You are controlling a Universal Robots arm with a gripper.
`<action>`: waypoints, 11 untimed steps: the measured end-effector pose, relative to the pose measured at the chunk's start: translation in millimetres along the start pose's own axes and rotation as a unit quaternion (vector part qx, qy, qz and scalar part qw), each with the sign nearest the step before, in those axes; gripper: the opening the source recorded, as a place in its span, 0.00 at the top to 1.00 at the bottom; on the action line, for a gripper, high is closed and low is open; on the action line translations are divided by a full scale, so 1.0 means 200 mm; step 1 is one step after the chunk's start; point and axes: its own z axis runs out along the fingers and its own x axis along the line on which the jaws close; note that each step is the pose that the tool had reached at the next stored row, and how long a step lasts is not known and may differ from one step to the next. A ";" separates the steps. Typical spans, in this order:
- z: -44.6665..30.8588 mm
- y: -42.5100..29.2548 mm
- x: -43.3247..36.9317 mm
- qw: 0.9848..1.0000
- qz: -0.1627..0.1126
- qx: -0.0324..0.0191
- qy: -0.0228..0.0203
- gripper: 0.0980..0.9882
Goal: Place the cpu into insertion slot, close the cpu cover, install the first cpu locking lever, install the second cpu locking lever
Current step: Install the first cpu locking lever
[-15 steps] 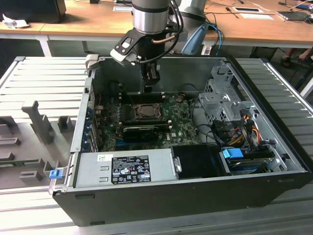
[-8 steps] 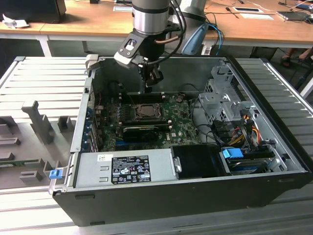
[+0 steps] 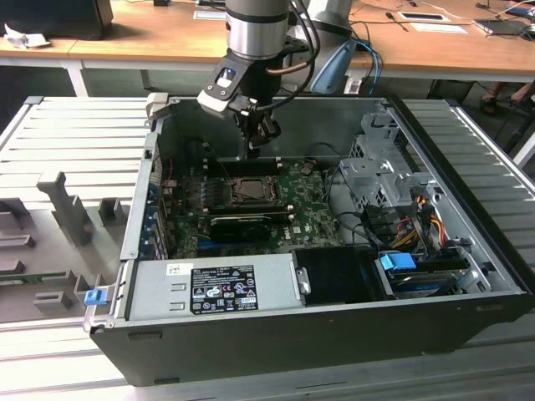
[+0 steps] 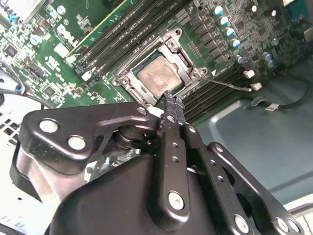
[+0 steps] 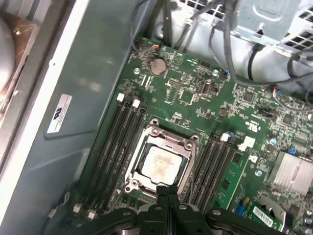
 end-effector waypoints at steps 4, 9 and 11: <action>0.000 0.000 0.000 0.998 -0.059 0.001 0.001 0.99; 0.000 0.000 0.000 0.992 -0.125 0.002 0.002 0.99; 0.000 0.000 0.000 0.990 -0.144 0.002 0.002 0.99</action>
